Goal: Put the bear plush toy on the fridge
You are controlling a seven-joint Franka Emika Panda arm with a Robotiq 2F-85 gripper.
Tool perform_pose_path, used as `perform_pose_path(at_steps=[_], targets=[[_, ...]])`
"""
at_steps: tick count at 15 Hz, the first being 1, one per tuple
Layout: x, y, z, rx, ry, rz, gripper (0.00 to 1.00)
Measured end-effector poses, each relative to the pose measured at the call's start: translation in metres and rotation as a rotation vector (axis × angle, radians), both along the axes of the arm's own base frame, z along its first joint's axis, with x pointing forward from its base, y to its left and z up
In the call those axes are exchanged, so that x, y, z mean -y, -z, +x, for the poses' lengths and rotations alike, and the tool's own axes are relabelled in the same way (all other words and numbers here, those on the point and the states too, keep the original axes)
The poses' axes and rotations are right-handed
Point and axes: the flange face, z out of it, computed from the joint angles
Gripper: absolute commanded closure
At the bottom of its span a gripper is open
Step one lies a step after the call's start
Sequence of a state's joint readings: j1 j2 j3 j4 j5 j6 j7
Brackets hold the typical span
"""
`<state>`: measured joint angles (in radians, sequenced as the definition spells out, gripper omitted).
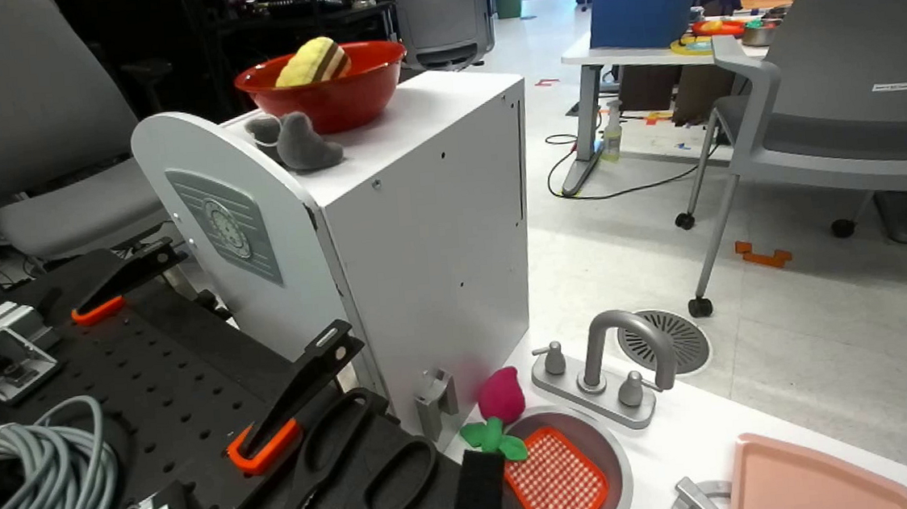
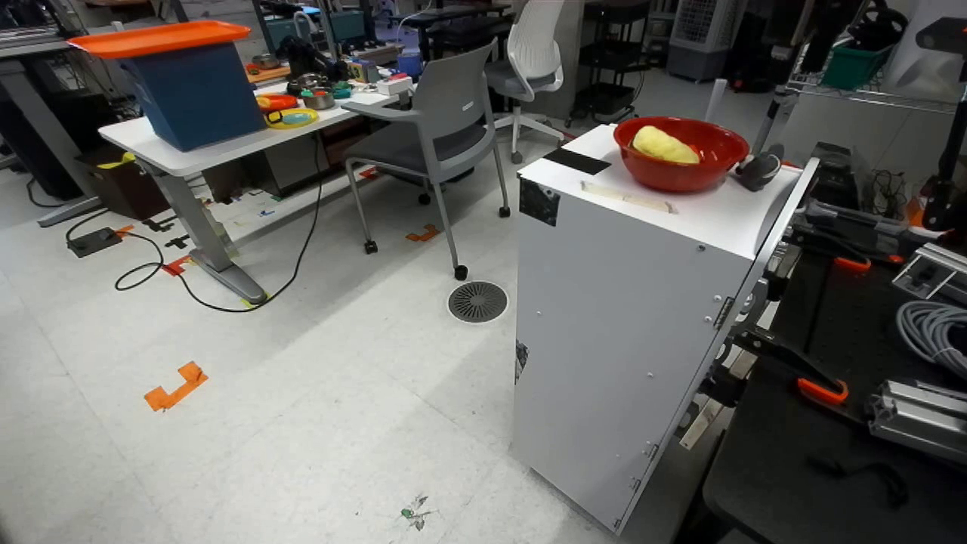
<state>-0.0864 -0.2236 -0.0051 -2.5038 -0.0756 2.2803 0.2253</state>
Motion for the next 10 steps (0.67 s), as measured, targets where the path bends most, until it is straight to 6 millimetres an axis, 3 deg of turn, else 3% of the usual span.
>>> perform_pose_path(at_steps=[10], targets=[[-0.0047, 0.0092, -0.0037, 0.022, -0.019, 0.001, 0.0]])
